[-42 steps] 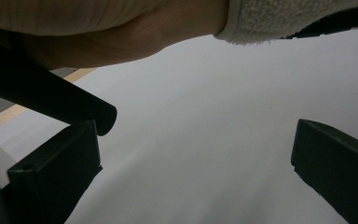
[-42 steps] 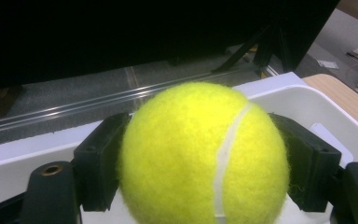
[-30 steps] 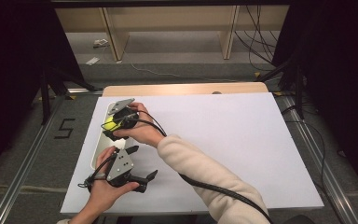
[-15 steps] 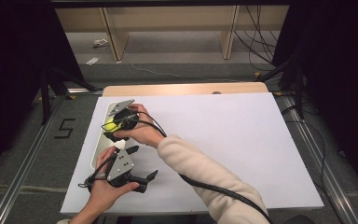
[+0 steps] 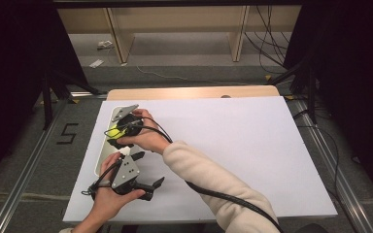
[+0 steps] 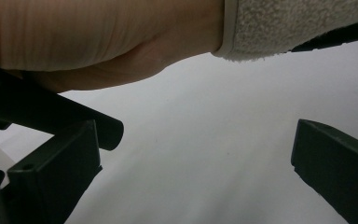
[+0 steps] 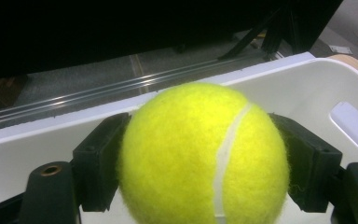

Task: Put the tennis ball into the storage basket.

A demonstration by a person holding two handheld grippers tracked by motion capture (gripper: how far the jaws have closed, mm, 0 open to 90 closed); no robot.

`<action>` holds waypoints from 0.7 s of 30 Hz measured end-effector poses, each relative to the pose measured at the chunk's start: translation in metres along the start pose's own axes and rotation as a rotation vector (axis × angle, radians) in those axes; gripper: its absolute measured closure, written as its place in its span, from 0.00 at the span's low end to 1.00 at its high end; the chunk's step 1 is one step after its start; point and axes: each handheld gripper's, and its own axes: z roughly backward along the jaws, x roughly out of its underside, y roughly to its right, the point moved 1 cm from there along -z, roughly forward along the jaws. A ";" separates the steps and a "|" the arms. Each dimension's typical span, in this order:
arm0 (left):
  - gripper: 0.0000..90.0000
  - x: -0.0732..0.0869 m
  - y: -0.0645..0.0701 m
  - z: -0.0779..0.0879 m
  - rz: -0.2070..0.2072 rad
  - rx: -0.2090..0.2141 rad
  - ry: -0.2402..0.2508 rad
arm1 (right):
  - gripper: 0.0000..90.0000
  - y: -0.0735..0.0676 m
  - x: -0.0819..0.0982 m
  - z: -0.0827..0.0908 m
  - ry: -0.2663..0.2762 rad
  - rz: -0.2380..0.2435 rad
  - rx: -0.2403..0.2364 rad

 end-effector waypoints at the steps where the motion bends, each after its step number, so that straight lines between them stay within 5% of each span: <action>1: 0.01 0.000 0.000 0.000 -0.001 -0.001 0.000 | 0.28 0.000 0.000 0.000 0.000 -0.002 0.000; 21: 0.01 0.000 0.000 0.000 0.000 0.000 0.000 | 0.28 -0.003 0.001 -0.004 -0.020 -0.005 -0.012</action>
